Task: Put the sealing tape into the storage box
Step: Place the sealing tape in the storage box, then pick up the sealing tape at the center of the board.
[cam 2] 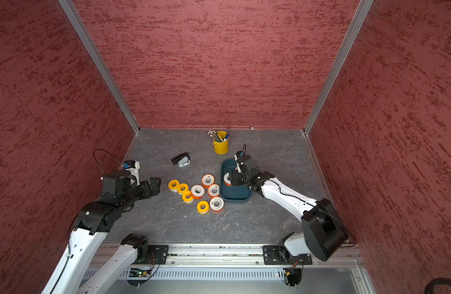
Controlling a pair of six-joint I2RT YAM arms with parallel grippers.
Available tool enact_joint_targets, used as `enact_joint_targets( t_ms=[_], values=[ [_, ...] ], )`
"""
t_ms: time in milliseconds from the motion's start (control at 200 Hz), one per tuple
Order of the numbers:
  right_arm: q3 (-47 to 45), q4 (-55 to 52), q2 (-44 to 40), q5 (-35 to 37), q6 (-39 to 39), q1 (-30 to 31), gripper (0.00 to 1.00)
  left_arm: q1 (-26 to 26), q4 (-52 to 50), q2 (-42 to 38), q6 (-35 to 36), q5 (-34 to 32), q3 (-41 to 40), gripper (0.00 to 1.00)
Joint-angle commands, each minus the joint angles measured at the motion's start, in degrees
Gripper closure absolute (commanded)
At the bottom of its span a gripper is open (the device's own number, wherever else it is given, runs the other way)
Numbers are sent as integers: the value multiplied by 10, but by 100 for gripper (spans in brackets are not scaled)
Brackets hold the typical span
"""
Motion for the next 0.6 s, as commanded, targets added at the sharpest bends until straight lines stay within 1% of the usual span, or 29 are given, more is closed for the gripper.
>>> enact_joint_targets(
  t_ms=[0, 200, 421, 591],
  values=[
    [-48, 38, -48, 41, 6, 1, 24, 4, 7, -4, 4, 1, -4, 0],
    [-139, 56, -142, 81, 26, 1, 23, 4, 8, -4, 4, 3, -4, 0],
    [-237, 81, -248, 95, 59, 1, 23, 4, 9, -2, 4, 6, -4, 0],
    [-273, 86, -301, 123, 78, 1, 23, 4, 8, -1, 3, 4, -4, 0]
  ],
)
